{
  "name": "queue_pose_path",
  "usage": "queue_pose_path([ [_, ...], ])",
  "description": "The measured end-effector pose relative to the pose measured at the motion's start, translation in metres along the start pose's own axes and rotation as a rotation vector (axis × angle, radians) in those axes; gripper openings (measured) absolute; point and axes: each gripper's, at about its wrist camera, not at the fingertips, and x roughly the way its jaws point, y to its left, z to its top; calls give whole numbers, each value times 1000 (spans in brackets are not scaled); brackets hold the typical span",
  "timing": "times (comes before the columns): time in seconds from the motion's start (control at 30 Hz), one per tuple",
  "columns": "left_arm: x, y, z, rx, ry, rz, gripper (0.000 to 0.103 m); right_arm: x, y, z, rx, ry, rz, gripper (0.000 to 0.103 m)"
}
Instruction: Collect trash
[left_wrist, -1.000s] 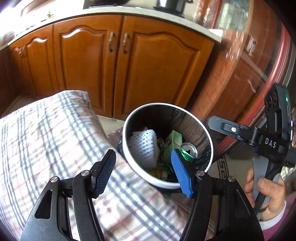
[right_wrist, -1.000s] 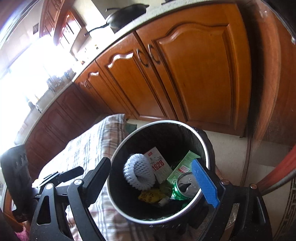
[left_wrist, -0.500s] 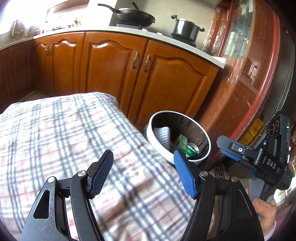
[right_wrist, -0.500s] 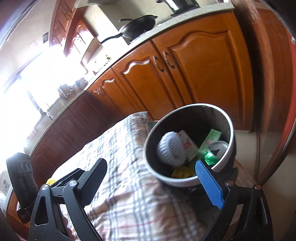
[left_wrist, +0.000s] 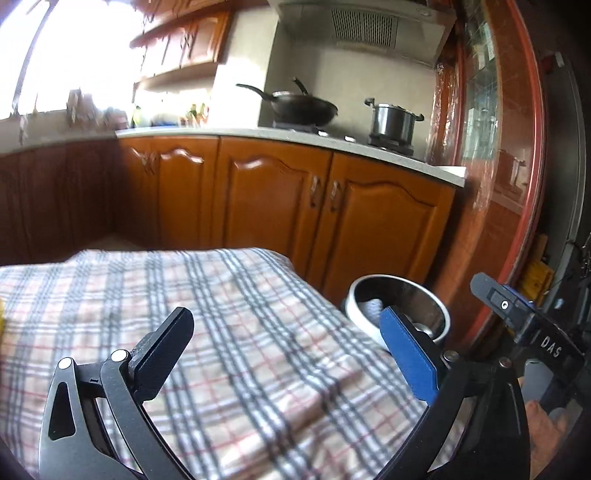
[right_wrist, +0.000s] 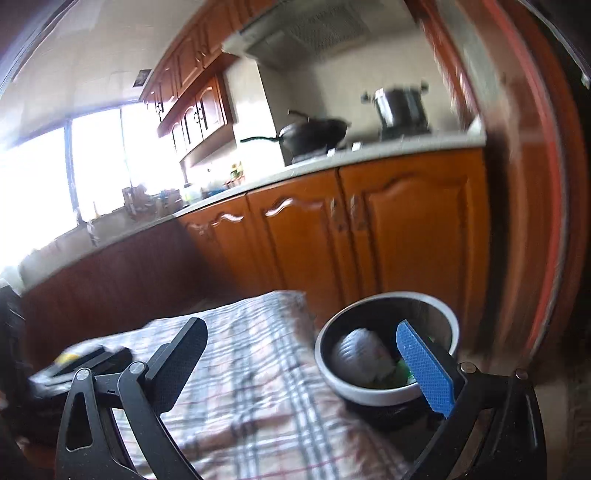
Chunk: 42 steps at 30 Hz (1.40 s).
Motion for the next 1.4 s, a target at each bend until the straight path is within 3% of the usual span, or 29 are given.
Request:
queue_pose_path([
  [0.17, -7, 3, -13, 51, -16, 65, 103, -7, 11, -16, -63, -30, -42, 103],
  [0.5, -13, 5, -24, 71, -9, 138, 103, 3, 15, -34, -51, 34, -52, 103],
  [1.4, -18, -7, -28, 99, -13, 162, 103, -4, 15, -32, -57, 27, -54, 103],
])
